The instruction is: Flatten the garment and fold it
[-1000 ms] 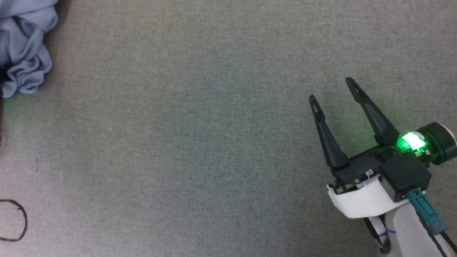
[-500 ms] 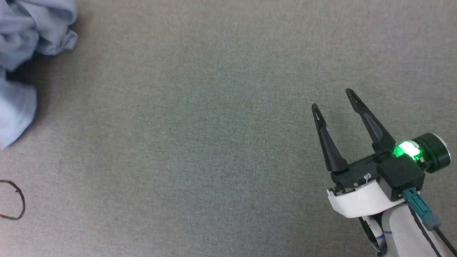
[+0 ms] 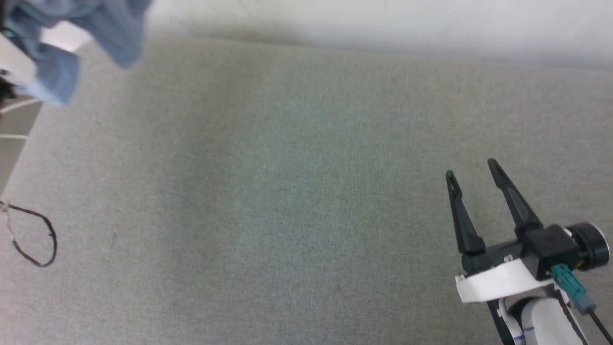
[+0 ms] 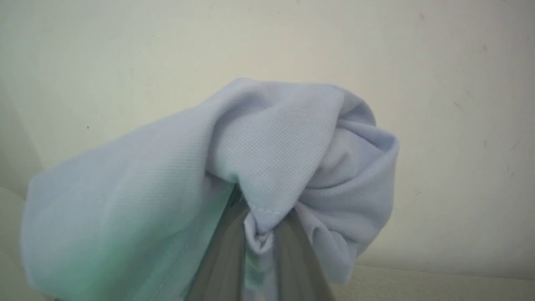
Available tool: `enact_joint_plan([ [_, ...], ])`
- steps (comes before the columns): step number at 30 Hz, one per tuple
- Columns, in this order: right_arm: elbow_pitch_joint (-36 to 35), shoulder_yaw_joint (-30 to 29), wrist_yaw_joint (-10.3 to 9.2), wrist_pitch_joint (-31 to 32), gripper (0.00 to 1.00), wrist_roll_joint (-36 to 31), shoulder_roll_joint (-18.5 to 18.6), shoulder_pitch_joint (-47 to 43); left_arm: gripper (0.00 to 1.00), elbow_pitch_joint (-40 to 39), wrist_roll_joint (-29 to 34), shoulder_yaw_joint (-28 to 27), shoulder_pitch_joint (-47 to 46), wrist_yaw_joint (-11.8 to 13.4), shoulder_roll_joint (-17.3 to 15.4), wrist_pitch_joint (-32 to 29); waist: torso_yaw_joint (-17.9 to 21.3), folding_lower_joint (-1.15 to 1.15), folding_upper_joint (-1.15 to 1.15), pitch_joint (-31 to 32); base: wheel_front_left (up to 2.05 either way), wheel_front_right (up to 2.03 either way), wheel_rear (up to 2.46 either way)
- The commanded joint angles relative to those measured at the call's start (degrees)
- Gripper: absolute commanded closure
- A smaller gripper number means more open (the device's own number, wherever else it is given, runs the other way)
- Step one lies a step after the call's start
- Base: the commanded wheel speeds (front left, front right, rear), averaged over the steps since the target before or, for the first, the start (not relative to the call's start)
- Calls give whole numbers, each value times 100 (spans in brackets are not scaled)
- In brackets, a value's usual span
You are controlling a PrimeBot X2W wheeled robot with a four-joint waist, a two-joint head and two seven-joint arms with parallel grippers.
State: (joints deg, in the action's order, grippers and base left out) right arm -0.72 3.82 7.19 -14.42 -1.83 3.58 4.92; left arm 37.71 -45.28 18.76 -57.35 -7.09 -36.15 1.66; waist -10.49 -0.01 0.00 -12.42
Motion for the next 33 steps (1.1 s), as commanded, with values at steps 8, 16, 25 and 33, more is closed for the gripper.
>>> enact_joint_plan([
  [8,195,-202,30,-54,0,84,-60,-317,100,-1397,-10,322,682,107,306,-36,197,1,0,887,0,0,0],
  [16,202,-222,30,-57,0,197,-68,-445,100,-2638,10,631,1358,514,501,-338,692,1,0,998,0,0,0],
  [25,193,-307,30,-57,0,260,-69,-447,100,-3072,77,1176,1804,712,1160,-299,1318,1,0,887,0,0,0],
  [33,291,-585,30,-57,0,336,-69,-435,100,-2764,170,1669,2154,751,1807,-27,1740,1,0,727,0,0,0],
])
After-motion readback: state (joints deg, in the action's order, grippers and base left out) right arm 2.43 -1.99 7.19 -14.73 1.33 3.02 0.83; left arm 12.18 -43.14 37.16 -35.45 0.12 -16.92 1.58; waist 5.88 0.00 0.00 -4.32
